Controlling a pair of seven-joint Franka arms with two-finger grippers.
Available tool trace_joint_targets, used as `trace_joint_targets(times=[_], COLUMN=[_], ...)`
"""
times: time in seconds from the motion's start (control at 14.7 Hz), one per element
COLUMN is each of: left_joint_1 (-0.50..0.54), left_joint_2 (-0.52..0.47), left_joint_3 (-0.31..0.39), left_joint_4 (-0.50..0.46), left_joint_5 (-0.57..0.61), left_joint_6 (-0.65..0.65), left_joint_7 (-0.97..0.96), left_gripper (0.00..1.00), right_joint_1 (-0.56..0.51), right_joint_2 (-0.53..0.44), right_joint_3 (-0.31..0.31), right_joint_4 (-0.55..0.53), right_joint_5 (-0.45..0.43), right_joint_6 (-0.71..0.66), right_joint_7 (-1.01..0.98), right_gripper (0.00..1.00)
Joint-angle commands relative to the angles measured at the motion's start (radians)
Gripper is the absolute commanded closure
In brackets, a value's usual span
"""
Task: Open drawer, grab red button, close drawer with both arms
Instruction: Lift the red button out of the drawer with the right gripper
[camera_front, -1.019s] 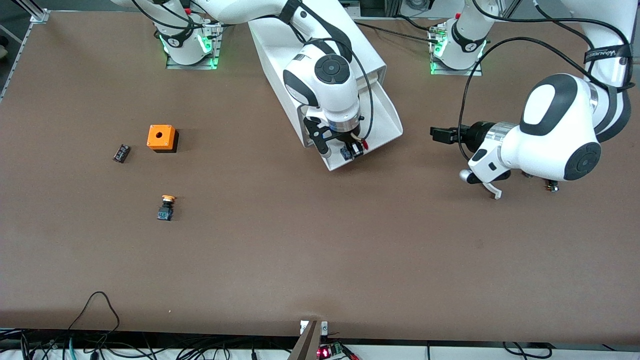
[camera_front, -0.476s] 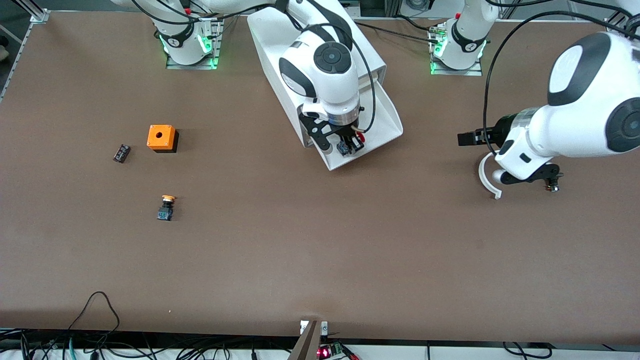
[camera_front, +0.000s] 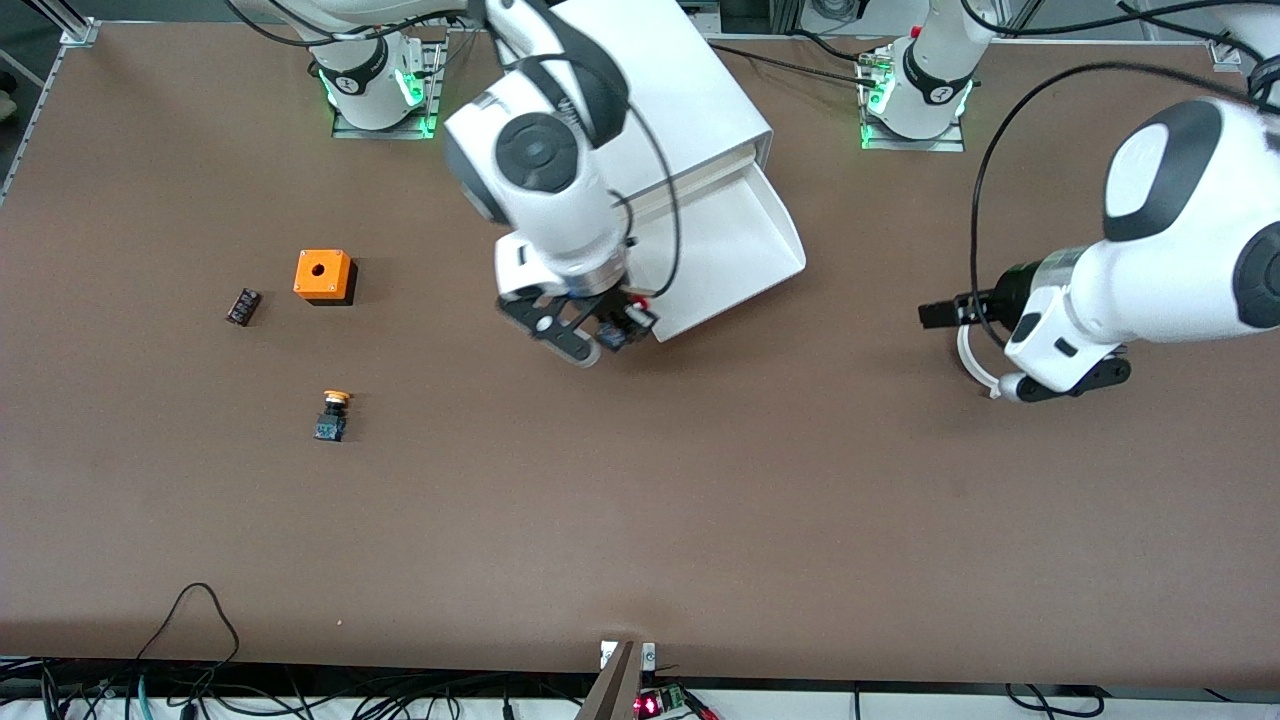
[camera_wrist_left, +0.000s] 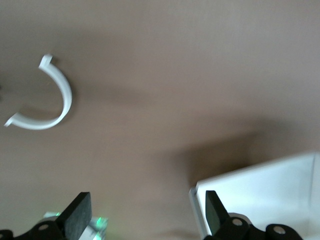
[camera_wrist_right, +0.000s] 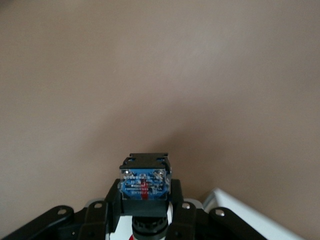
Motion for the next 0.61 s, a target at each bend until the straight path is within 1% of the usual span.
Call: trace_joint_targets(times=[0.0, 0.14, 0.34, 0.41, 0.54], left_joint_1=[-0.036, -0.083, -0.166, -0.19, -0.229], left_joint_2=[-0.015, -0.019, -0.021, -0.021, -0.021], left_joint_3=[-0.02, -0.026, -0.026, -0.026, -0.026], left_joint_4=[-0.093, -0.164, -0.274, -0.322, -0.408], left_joint_5=[0.027, 0.027, 0.028, 0.028, 0.042], left_joint_6=[0.144, 0.243, 0.442, 0.521, 0.631], left_joint_7=[-0.103, -0.2, -0.329, -0.37, -0.4], left_gripper=[0.0, 0.0, 0.0, 0.0, 0.0], right_joint_1=[-0.102, -0.179, -0.286, -0.326, -0.397], right_joint_2=[-0.064, -0.078, -0.08, -0.078, -0.078], right_joint_3=[0.009, 0.009, 0.008, 0.008, 0.008], right_joint_4=[-0.104, -0.141, -0.205, -0.236, -0.313], right_joint_5=[0.019, 0.027, 0.025, 0.025, 0.027], right_joint_6=[-0.018, -0.016, 0.001, 0.034, 0.123], right_joint_7=[-0.292, -0.499, -0.737, -0.801, -0.938], right_gripper=[1.0, 1.0, 1.0, 1.0, 1.0])
